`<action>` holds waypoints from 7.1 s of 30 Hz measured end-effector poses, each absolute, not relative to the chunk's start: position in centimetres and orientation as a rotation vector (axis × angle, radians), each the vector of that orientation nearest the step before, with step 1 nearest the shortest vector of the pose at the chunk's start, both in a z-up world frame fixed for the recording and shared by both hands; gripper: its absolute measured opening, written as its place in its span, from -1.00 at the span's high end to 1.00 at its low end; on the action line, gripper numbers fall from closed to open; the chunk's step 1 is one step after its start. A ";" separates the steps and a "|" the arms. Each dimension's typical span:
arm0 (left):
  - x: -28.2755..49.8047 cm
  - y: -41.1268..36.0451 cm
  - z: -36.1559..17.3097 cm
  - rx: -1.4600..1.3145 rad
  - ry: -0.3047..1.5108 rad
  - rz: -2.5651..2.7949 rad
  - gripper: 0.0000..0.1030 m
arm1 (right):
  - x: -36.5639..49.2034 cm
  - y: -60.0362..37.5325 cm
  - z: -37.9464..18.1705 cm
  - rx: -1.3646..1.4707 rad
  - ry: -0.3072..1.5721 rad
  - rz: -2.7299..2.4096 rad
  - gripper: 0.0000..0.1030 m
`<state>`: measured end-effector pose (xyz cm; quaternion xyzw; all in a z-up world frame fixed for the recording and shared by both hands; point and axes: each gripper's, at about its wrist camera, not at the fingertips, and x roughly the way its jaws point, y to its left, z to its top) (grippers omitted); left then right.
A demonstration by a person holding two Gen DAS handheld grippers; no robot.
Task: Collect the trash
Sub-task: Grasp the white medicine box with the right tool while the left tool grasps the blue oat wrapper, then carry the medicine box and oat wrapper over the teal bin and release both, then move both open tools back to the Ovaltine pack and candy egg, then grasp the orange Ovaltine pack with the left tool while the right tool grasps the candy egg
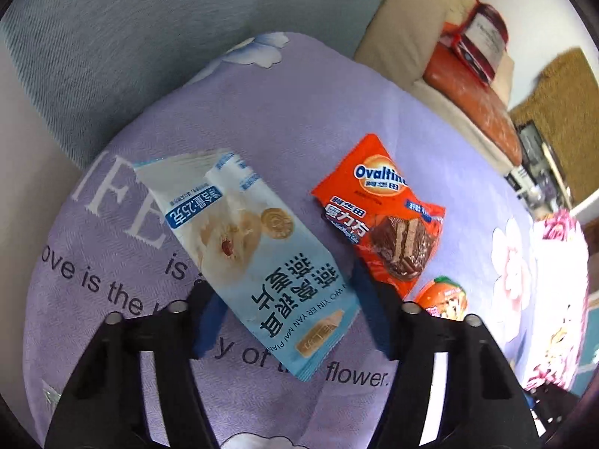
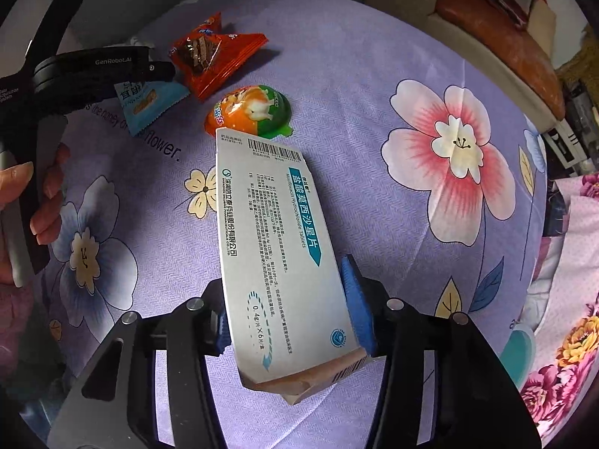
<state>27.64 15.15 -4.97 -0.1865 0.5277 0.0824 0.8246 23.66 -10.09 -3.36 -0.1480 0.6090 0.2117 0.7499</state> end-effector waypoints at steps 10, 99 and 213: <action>25.8 13.6 -5.0 -0.199 1.142 0.016 0.16 | 25.8 -8.3 -5.2 -0.290 1.372 0.486 -0.29; 15.4 -33.3 -4.7 0.320 1.111 -0.727 -0.61 | 9.4 -49.4 -2.7 0.392 1.059 -0.235 -0.12; 32.8 12.5 -5.1 -0.349 1.118 -0.047 -0.21 | 30.3 -6.9 -5.4 0.001 1.196 0.345 -0.33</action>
